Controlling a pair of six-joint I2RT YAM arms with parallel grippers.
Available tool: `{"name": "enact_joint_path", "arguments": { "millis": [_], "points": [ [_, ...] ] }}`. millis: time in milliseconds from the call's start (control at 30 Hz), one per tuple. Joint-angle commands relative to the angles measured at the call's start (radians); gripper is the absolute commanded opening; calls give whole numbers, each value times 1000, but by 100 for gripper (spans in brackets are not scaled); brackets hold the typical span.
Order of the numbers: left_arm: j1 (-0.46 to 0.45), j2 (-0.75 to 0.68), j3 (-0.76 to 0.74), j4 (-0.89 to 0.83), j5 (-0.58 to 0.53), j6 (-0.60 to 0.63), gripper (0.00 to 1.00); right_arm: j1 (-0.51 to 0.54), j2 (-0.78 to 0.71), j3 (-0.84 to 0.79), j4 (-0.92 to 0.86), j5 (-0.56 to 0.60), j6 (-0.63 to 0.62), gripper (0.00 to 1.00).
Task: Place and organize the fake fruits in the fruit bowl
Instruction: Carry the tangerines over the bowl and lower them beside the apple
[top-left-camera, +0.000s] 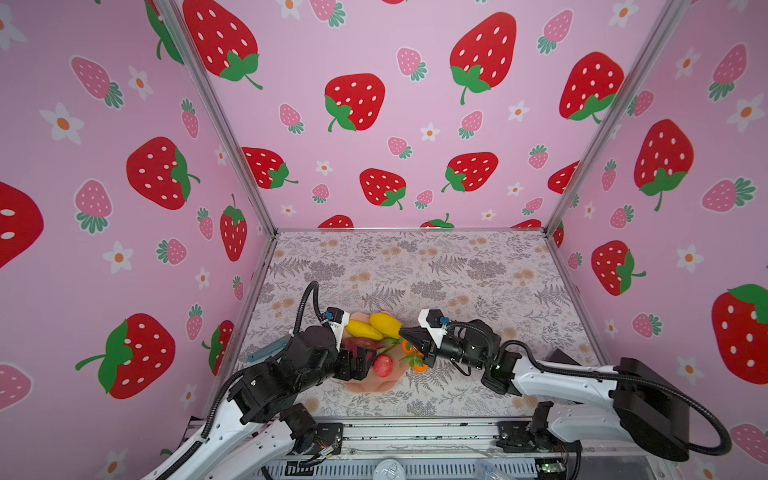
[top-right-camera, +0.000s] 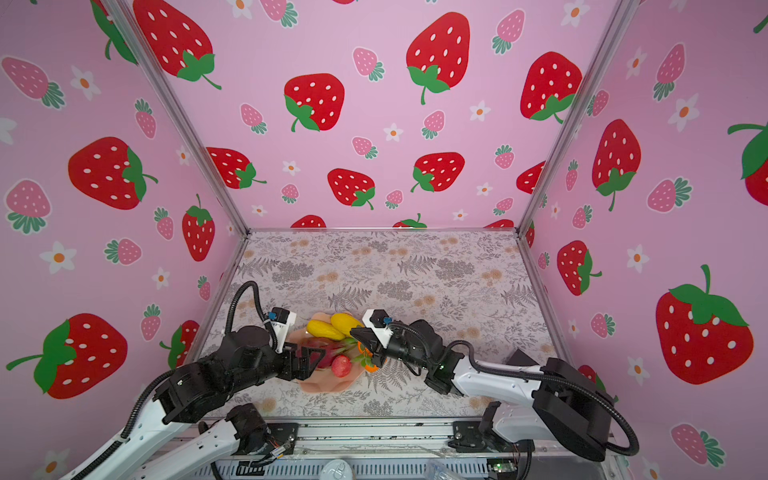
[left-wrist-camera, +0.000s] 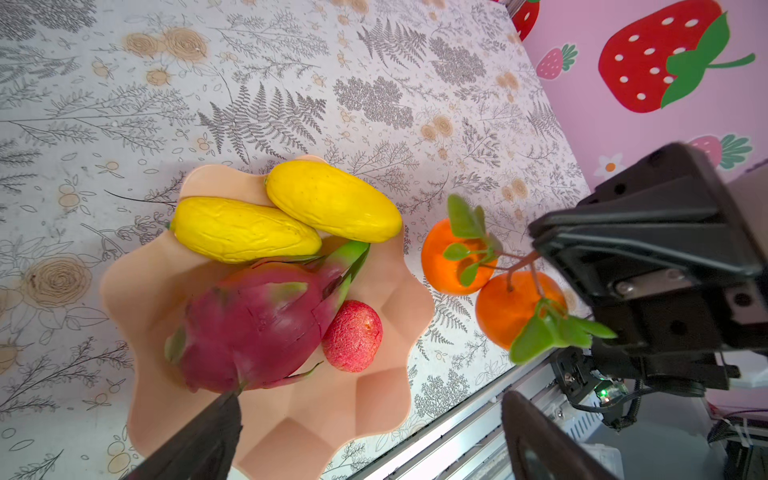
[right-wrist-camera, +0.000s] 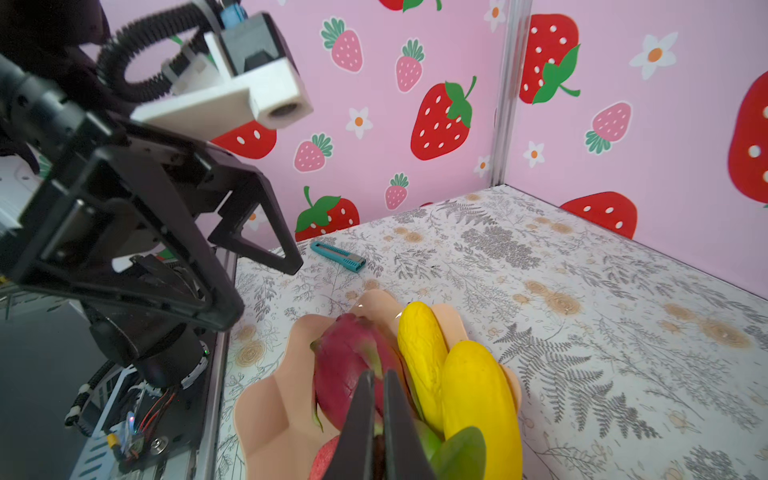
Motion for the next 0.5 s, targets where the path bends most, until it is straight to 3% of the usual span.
{"name": "enact_joint_path", "arguments": {
  "millis": [0,267,467],
  "points": [
    [-2,-19,27,-53,-43,-17,99,29,42,46,70,41,-18,3],
    [-1,-44,25,-61,-59,-1,99,75,124,122,-12,212,24,3],
    [-1,-79,9,-56,-51,6,99,94,174,174,-63,238,62,3]
  ]
}}
